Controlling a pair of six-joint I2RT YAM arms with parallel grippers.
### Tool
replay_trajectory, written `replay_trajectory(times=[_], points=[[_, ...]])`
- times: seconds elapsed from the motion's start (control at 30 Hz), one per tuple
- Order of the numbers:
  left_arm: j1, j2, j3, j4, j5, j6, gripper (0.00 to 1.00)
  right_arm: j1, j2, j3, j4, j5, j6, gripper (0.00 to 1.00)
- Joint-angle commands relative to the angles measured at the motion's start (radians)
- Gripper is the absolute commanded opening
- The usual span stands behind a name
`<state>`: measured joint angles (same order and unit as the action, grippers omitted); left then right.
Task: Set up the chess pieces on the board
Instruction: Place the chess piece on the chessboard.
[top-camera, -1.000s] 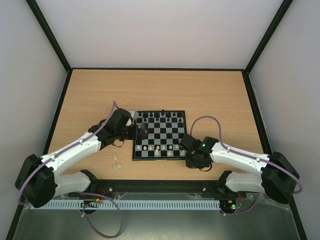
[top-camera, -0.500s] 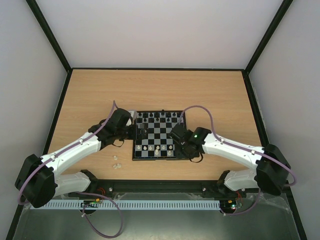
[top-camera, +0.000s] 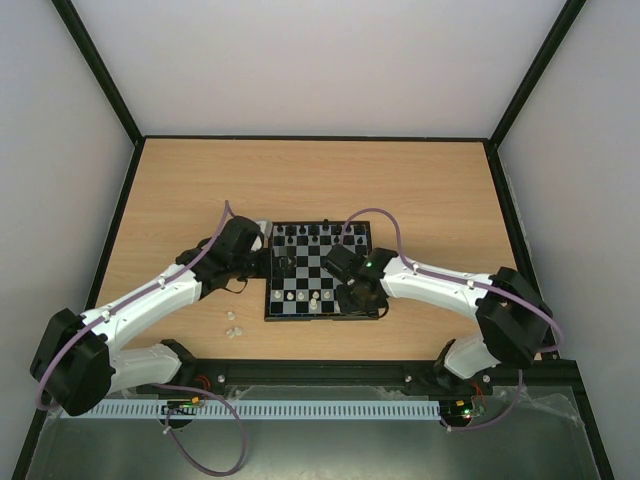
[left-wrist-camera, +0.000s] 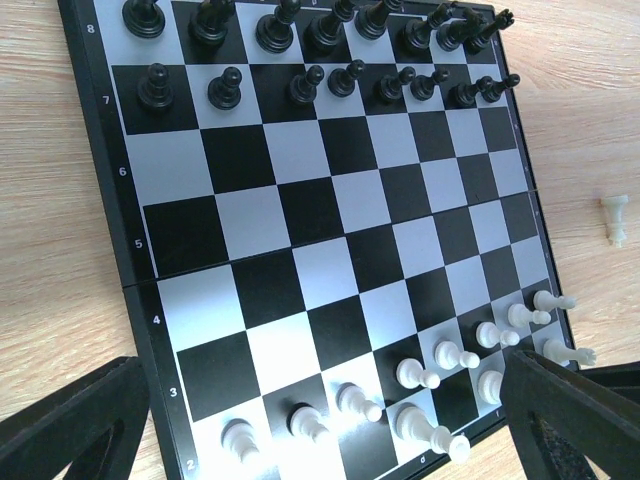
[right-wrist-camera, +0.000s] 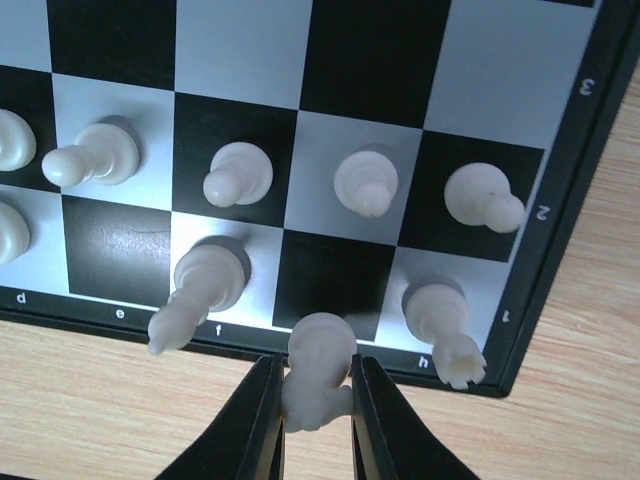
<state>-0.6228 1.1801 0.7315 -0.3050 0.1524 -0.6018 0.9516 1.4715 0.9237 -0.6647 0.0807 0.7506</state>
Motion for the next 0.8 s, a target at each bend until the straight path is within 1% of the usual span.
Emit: replay_trajectory(times=[0.0, 0.67, 0.77], points=[[0.005, -0.005, -0.012, -0.003, -0.005, 0.007, 0.99, 0.004, 0.036, 0.031, -0.009, 0.012, -0.026, 0.13], [0.007, -0.007, -0.016, 0.001, -0.002, 0.007, 0.99, -0.030, 0.059, 0.003, 0.026, 0.017, -0.043, 0.14], [0.008, -0.007, -0.016, 0.002, -0.002, 0.008, 0.99, -0.031, 0.056, -0.002, 0.023, 0.016, -0.042, 0.17]])
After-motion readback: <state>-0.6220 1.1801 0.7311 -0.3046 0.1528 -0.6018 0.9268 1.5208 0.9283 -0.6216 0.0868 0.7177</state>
